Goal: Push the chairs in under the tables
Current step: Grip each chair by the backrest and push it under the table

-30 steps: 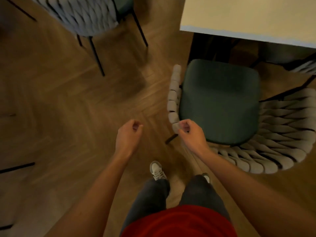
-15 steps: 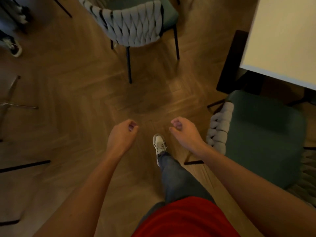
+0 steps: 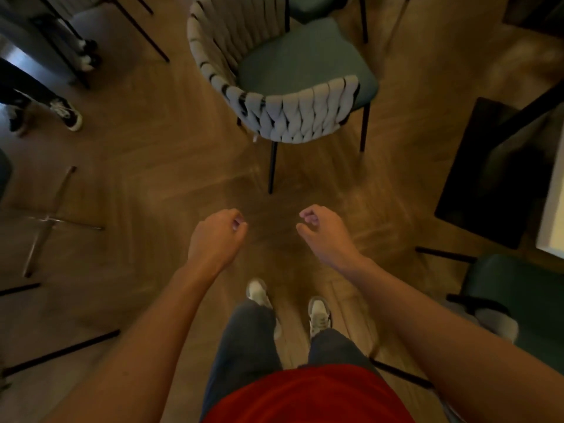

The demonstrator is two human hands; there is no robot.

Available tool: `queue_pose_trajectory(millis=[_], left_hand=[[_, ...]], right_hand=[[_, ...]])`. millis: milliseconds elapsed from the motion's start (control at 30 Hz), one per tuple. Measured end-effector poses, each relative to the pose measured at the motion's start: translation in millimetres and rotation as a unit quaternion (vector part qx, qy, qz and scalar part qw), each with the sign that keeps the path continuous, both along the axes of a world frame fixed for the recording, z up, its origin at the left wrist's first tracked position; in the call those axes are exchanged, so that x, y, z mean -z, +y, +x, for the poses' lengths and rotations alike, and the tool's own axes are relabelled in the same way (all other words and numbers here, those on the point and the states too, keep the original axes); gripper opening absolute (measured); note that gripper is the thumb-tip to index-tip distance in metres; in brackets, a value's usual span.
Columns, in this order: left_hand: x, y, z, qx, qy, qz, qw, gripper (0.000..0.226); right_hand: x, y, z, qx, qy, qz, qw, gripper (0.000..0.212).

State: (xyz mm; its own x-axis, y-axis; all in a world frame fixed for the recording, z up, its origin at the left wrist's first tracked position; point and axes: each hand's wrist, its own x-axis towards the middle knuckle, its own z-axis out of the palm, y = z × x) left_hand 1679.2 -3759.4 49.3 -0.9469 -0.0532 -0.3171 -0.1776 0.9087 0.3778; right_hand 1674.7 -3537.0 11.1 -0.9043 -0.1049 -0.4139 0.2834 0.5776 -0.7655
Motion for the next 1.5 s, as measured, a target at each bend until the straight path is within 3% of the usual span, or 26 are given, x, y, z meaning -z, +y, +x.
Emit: queue_pose_trajectory(millis=[367,633,967,1167,1367,1500], left_hand=[[17.0,-121.0,-236.9,0.130,0.038,-0.024,0.990,0.017],[25.0,-172.4,-395.6,0.267,0.077,-0.082,0.957,0.025],[67.7,-175.5,-543.8,0.439,0.056,-0.134,0.887,0.041],[83.1,-183.5,-596.4,0.519,0.017,-0.132,0.844,0.048],[100.1,-200.7,-634.3,0.618,-0.008,-0.111,0.778,0.071],[112.2,-213.0,-662.5,0.664,-0.029,-0.086,0.742,0.074]], right_hand=[[-1.0,-138.8,-211.2,0.046,0.076,0.066,0.994,0.023],[6.4,-194.1,-330.0,0.070,0.100,0.107,0.987,0.026],[53.1,-221.5,-435.3,0.117,0.004,0.132,0.984,0.034],[64.8,-233.1,-456.0,0.134,-0.035,0.133,0.981,0.036],[70.6,-254.8,-464.0,0.148,-0.079,0.132,0.977,0.036],[74.2,-276.2,-472.5,0.188,-0.106,0.144,0.966,0.038]])
